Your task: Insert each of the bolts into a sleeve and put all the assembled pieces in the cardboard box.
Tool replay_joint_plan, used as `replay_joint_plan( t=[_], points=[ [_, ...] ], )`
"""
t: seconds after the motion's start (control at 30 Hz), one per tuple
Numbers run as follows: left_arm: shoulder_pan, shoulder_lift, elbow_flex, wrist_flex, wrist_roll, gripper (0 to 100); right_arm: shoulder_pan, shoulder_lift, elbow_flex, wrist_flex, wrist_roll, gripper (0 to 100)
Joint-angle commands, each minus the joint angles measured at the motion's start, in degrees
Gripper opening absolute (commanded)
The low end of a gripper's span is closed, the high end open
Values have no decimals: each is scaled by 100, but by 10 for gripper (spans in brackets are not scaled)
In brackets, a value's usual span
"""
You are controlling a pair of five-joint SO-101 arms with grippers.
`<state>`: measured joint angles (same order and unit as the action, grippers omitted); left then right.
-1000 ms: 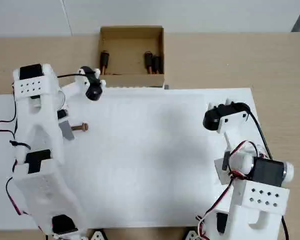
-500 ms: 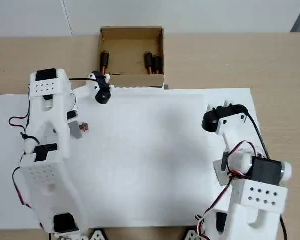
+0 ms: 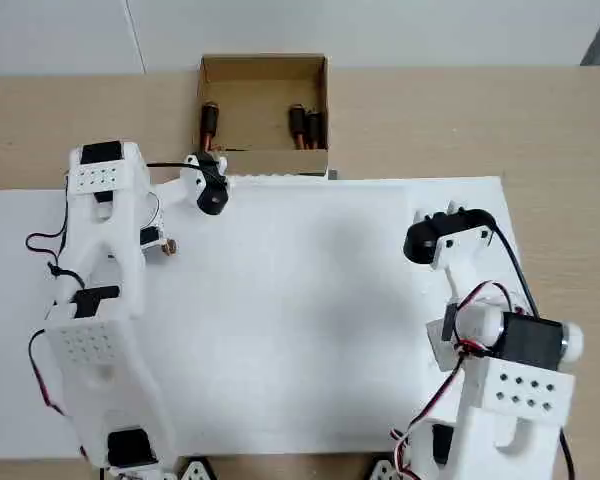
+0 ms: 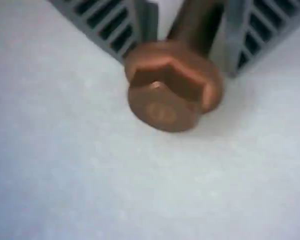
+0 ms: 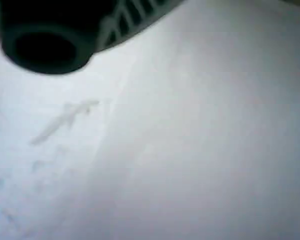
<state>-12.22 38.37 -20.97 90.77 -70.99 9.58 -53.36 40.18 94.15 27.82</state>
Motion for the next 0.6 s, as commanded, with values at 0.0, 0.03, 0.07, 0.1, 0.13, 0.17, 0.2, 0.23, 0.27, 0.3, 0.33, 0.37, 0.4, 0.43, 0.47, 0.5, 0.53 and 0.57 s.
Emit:
replay_joint_plan(
  t=[0.0, 0.03, 0.07, 0.1, 0.13, 0.17, 0.2, 0.23, 0.27, 0.3, 0.33, 0.37, 0.4, 0.43, 0.47, 0.5, 0.53, 0.57],
  points=[
    [9, 132, -189, -97, -26, 55, 22, -75, -35, 13, -18, 4],
    [9, 132, -224, -88, -26, 55, 22, -84, -35, 13, -18, 4],
    [9, 132, -321, -35, -26, 55, 22, -92, -35, 13, -18, 4],
    [9, 132, -488, 105, -26, 55, 22, -92, -35, 13, -18, 4],
    [9, 132, -708, 299, -26, 55, 22, -92, -44, 13, -18, 4],
    [18, 132, -980, 580, -26, 55, 22, -92, -44, 22, -18, 4],
    [35, 132, -1288, 870, -26, 55, 22, -101, -53, 22, -18, 4],
    [114, 141, -1516, 1002, 0, 55, 22, -101, -62, 22, -18, 4],
    [176, 132, -1648, 949, 123, 55, 22, -101, -70, 22, -18, 4],
    [211, 123, -1763, 958, 334, 55, 13, -101, -79, 22, -18, 4],
    [237, 62, -1895, 967, 598, 57, 13, -101, -79, 22, -18, 4],
    [281, -53, -1991, 967, 879, 58, 13, -101, -97, 22, -18, 4],
    [325, -185, -2018, 967, 1116, 58, 13, -101, -132, 22, -18, 4],
    [387, -352, -2009, 967, 1319, 58, 13, -101, -185, 31, -18, 4],
    [466, -527, -2000, 967, 1477, 58, 13, -101, -246, 40, -18, 4],
    [545, -712, -2000, 967, 1618, 58, 13, -101, -334, 101, -18, 4],
    [624, -888, -2000, 967, 1732, 58, 13, -101, -440, 163, -26, 4],
    [703, -1081, -2000, 967, 1855, 58, 13, -101, -527, 189, -35, 4]
  ],
)
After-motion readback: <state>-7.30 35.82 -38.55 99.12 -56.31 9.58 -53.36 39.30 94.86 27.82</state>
